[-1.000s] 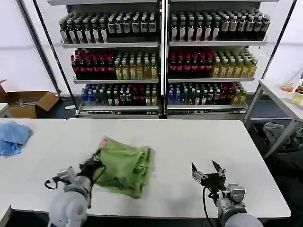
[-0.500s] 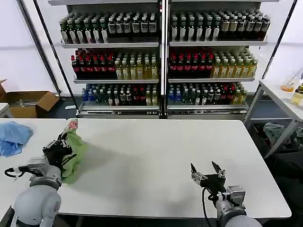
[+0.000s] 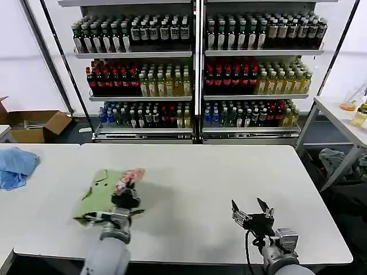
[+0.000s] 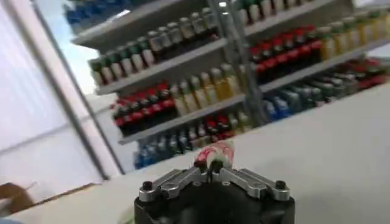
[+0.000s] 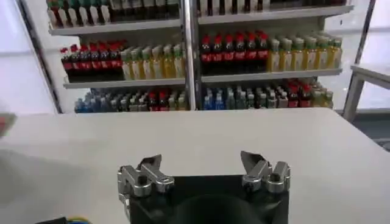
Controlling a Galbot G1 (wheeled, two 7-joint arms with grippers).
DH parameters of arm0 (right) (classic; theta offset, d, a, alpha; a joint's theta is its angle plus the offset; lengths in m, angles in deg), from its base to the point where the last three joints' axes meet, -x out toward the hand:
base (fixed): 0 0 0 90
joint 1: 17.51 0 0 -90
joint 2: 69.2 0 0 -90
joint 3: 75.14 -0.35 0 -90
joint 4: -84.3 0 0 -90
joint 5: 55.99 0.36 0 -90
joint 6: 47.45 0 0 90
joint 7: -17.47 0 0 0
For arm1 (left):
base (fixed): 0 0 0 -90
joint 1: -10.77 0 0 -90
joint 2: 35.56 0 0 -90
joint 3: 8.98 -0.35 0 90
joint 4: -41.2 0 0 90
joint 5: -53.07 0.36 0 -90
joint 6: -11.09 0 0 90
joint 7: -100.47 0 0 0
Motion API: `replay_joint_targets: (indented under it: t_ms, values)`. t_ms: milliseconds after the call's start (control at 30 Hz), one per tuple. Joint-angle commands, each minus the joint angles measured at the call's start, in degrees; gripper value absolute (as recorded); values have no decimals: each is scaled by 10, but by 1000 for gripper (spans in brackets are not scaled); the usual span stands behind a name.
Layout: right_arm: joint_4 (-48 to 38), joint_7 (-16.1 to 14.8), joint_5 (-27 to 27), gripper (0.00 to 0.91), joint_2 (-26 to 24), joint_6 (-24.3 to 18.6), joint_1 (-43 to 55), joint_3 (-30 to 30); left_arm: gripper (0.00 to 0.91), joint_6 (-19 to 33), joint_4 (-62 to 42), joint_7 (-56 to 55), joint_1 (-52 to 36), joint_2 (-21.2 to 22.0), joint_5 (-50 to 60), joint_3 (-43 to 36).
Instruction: Fold and organize the clothes.
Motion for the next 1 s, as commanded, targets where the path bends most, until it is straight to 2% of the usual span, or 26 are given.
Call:
replay_joint_targets:
  t_ms: [33, 100, 333, 367, 400, 433, 600, 700, 900, 1000]
  values:
    - [0, -1, -2, 907, 3, -1, -3, -4, 30, 18, -125, -2, -27, 153, -19, -165]
    - [-1, -1, -1, 907, 2, -1, -2, -5, 30, 23, -154, -10, -44, 170, -42, -173]
    - [-8, -3, 0, 907, 1, -3, 3, -7, 20, 60, -201, -20, -97, 171, -134, -172]
    - [-9, -3, -1, 907, 2, -3, 4, -6, 282, 63, -211, -21, -105, 171, -152, -166]
    - [-10, -3, -1, 907, 2, -3, 5, -6, 433, 65, -222, -23, -117, 171, -168, -163]
    - [-12, -3, -1, 907, 3, -3, 7, -4, 907, 70, -237, -23, -132, 171, -175, -161]
    - [-19, -4, -3, 907, 3, -3, 15, -2, 907, 109, -282, -10, -188, 172, -189, -160]
    - [-25, -11, -18, 907, 4, -12, 16, -1, 907, 130, -276, -1, -196, 171, -192, -159]
    - [-49, -42, -80, 907, 3, -89, 24, 8, 907, 181, -175, 10, -145, 153, -187, -137]
    - [-60, -40, -70, 907, 3, -87, 42, 18, 907, 189, -116, 11, -106, 134, -164, -112]
